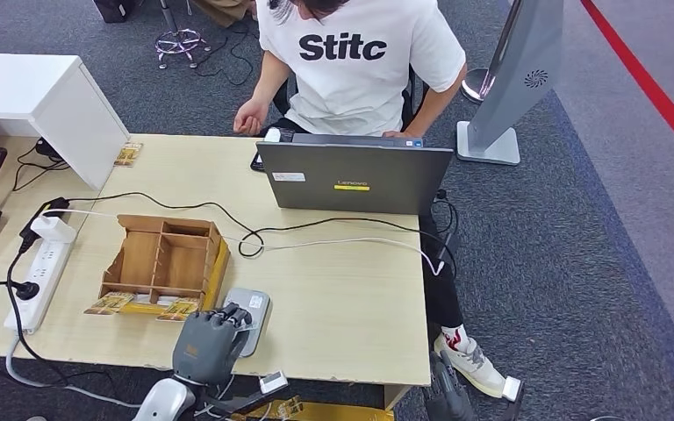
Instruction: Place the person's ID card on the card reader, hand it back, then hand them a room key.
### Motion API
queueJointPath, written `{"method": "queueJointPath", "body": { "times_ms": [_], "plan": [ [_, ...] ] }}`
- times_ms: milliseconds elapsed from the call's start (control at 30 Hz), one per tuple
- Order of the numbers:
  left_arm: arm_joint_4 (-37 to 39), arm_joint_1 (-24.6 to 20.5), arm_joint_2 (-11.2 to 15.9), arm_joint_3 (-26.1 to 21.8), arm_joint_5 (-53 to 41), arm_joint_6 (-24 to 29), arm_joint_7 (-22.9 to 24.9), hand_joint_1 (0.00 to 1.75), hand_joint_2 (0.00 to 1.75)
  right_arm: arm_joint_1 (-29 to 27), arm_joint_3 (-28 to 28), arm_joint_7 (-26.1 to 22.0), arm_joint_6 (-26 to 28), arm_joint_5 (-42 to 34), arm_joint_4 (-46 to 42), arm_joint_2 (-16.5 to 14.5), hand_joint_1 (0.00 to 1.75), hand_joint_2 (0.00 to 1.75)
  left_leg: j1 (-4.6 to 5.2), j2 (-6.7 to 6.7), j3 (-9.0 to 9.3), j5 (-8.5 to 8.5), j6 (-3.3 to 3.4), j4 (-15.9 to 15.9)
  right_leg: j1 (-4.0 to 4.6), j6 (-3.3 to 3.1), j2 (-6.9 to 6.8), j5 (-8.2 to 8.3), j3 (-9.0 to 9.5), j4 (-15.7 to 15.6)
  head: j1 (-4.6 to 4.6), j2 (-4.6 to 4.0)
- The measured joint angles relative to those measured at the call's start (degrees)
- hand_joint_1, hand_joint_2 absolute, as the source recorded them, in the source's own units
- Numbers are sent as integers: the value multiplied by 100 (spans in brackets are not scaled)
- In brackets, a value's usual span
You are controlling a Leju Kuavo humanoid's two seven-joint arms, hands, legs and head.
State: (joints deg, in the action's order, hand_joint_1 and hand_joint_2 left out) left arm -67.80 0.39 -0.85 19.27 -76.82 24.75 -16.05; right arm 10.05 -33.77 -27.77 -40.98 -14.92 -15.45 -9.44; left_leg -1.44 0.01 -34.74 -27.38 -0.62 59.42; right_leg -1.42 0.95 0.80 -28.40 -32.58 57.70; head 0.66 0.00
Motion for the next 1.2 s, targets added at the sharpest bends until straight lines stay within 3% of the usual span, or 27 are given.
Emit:
{"method": "queueJointPath", "body": {
  "times_ms": [467,800,1200],
  "plan": [
    [487,-211,3,-162,83,339,-10,175,175,5,7,1,16,0,0,0,0,175,0,0,3,2,-2,0,0,0,0,0,3,1,0,0],
    [-572,-386,99,-648,-38,481,3,175,175,25,66,21,101,4,0,0,0,175,0,-1,3,3,-3,0,0,0,0,0,3,2,0,0],
    [-1103,-433,220,-811,-63,601,-27,175,175,30,128,32,114,5,0,0,0,175,-1,0,3,4,-4,0,1,0,1,1,3,3,0,0]
  ]
}}
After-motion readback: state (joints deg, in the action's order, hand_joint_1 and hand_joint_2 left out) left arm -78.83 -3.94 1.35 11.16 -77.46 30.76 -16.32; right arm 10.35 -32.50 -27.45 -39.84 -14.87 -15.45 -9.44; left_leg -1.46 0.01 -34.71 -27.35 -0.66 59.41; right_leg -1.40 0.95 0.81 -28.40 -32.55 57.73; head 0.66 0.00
